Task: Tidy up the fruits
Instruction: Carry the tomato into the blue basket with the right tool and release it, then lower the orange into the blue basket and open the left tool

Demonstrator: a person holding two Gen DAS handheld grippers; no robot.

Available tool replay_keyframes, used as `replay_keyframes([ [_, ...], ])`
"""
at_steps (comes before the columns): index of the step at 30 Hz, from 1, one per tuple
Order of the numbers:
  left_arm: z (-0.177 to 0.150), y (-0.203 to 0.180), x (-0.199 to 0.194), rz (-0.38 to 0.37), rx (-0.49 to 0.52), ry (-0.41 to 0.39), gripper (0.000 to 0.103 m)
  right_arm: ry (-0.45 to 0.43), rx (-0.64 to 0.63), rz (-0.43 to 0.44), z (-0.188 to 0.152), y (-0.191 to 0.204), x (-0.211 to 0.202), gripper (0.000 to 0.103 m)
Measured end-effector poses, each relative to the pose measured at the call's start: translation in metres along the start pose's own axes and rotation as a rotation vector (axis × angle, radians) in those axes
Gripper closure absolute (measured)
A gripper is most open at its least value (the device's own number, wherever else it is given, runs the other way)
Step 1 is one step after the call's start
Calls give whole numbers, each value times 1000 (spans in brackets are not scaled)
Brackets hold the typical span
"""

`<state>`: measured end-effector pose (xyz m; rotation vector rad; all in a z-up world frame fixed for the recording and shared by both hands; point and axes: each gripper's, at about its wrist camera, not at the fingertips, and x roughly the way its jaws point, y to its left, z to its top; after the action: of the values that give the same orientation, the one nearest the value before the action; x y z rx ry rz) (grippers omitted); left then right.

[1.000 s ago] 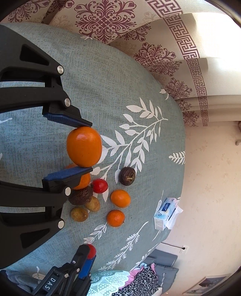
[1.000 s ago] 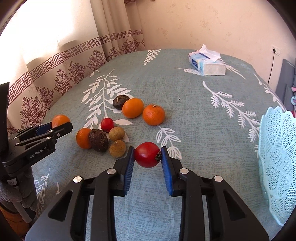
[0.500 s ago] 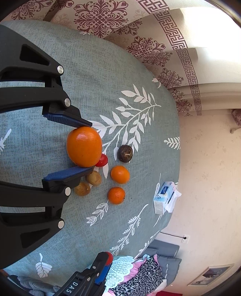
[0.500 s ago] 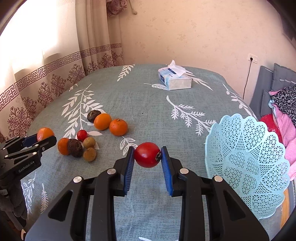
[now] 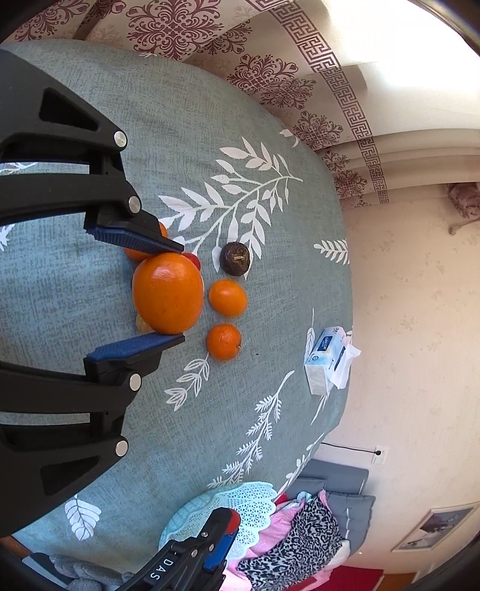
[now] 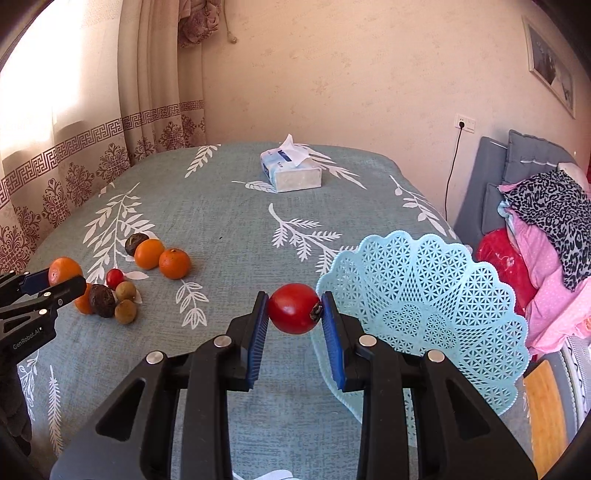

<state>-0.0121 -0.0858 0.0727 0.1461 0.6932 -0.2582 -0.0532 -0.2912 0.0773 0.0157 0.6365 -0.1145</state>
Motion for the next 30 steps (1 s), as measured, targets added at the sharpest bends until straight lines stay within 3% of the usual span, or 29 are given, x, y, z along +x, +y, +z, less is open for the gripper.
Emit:
replay_keyframes([
  [19, 29, -120, 8, -119, 201, -9, 61, -2, 107, -161, -20, -79, -6, 73],
  [20, 30, -126, 9, -125, 210, -8, 61, -4, 110, -169, -21, -82, -6, 71],
  [22, 32, -135, 10, -135, 223, -10, 61, -14, 119, -186, -21, -87, -7, 58],
  [30, 40, -165, 17, -159, 263, -12, 61, -25, 160, -207, -22, -104, -13, 57],
])
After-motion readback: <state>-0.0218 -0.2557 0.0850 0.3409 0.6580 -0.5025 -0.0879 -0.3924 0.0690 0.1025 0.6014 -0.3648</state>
